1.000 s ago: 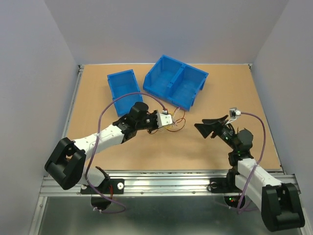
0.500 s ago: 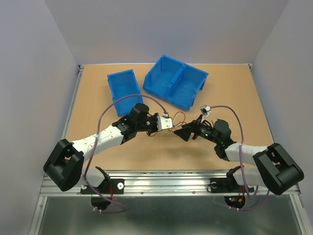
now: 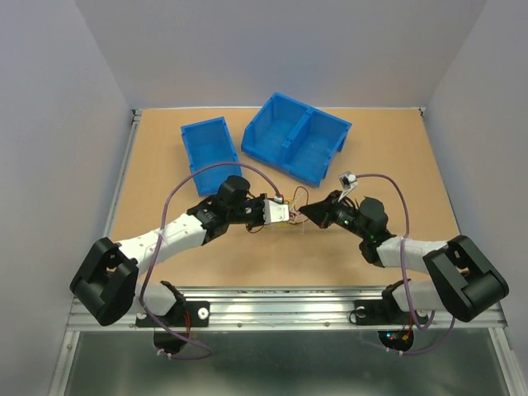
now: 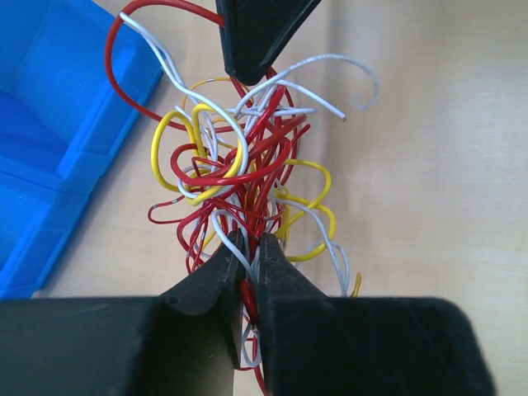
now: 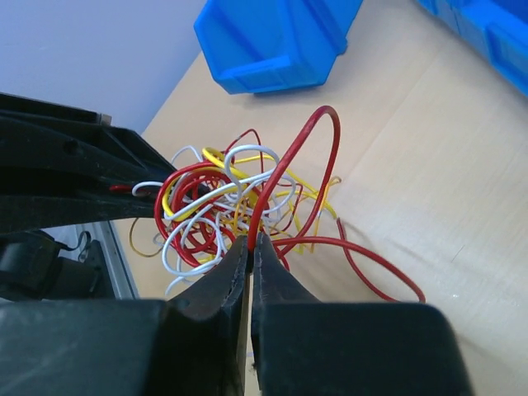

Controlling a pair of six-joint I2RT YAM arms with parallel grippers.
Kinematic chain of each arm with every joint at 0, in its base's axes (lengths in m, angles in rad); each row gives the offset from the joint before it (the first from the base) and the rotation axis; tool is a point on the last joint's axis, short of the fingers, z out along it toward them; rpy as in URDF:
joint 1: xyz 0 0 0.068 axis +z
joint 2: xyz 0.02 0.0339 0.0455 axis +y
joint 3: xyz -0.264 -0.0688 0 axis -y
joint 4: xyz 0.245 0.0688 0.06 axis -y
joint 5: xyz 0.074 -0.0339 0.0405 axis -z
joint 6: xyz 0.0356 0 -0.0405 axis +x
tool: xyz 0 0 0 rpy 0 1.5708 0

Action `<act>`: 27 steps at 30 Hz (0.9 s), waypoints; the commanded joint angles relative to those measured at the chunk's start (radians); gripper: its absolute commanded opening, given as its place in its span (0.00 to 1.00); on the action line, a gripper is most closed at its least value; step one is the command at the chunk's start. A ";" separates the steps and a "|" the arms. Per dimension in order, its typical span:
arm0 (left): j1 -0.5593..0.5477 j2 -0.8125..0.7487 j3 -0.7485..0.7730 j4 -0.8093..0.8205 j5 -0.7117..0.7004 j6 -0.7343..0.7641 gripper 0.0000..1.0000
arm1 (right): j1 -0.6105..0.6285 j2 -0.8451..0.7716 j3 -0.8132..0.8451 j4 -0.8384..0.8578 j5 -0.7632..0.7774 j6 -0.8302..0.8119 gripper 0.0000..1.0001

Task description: Untangle the cables

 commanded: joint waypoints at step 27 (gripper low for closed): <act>-0.001 -0.196 -0.086 0.146 0.100 -0.038 0.84 | 0.030 -0.341 0.156 -0.202 -0.030 -0.038 0.01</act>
